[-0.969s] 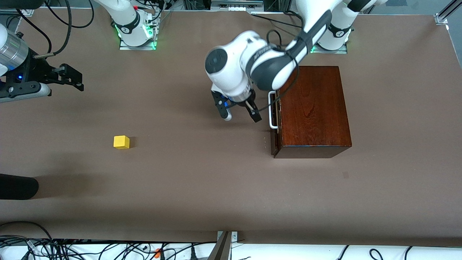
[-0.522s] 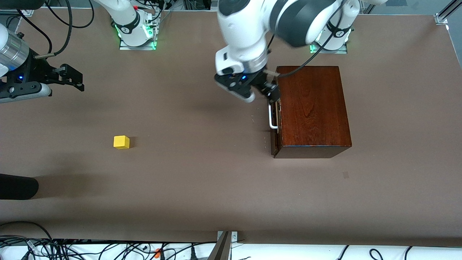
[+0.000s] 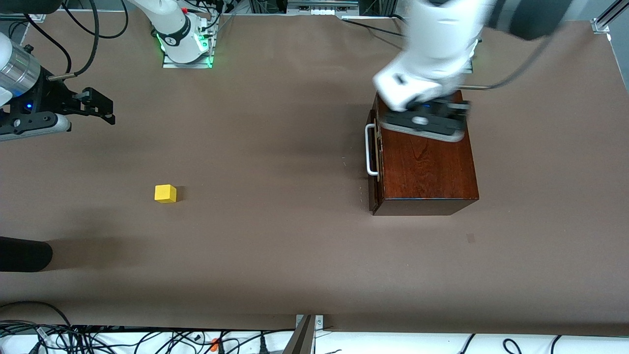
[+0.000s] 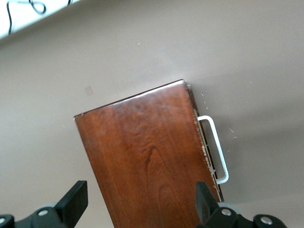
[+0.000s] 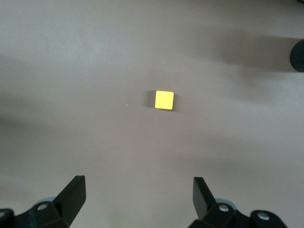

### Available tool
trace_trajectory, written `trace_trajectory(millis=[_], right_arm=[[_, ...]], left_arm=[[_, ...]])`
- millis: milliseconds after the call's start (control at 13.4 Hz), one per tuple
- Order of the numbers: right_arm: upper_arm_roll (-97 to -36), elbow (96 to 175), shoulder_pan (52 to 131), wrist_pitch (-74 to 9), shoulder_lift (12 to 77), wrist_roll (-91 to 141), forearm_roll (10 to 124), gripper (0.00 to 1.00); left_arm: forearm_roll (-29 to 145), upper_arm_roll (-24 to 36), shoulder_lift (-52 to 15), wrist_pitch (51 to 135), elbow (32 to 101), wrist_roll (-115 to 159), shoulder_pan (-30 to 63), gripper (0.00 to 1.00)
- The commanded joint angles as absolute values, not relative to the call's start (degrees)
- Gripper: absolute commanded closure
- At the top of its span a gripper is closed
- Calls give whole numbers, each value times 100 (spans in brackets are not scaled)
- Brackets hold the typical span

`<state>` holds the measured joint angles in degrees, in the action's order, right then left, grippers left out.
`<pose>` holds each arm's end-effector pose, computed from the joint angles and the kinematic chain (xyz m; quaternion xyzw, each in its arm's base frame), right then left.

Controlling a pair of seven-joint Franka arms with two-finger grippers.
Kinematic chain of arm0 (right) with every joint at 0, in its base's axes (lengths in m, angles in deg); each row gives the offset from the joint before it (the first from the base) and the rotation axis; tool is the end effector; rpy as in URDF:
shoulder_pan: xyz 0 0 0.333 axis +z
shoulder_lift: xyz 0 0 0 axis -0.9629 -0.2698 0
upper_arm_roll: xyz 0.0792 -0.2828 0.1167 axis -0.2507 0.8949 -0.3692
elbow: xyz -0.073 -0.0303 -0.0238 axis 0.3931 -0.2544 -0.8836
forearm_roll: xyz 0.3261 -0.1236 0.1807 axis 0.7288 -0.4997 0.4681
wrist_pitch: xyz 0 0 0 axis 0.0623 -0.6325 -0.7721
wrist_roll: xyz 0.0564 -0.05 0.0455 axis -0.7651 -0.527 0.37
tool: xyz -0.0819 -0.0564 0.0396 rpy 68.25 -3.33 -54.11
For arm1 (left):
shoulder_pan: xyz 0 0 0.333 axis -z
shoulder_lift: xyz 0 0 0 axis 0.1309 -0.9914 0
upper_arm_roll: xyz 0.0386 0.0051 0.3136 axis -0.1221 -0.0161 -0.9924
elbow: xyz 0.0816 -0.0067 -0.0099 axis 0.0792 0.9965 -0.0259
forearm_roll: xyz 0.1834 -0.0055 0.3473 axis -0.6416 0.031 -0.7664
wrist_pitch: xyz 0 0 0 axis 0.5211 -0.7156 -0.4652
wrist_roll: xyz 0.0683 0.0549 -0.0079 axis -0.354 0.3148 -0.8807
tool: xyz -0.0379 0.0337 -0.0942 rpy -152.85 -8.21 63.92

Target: Open drawer, take yellow block, close drawer

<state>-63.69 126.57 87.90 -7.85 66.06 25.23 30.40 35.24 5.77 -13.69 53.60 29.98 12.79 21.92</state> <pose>0.5647 0.0550 0.6041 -0.9959 -0.0894 0.0115 0.0022 0.5729 -0.2770 0.6162 -0.9901 0.1182 0.0164 0.0739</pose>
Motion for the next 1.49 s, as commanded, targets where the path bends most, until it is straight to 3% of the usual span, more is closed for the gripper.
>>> trace_trajectory(millis=[0,224,522,671,1417], right_arm=[[-6377,12511,8797,-722,6552,2528,3008,0],[-6368,12511,8797,-721,6552,2528,3000,0],[-6368,12511,8797,-721,6552,2528,3000,0],[-6377,12511,8797,-713,6552,2528,3000,0],[-6368,12520,8797,-713,6552,2519,2991,0]], left_arm=[[4159,421,-1024,5311,3210,1268,1421,0],[4694,-430,-621,5415,3796,1512,1403,0],[5020,-1240,170,6723,5439,2601,1403,0],[5197,-1514,172,6822,5496,2683,1411,0],[5118,-1462,163,6594,5302,2630,1420,0]])
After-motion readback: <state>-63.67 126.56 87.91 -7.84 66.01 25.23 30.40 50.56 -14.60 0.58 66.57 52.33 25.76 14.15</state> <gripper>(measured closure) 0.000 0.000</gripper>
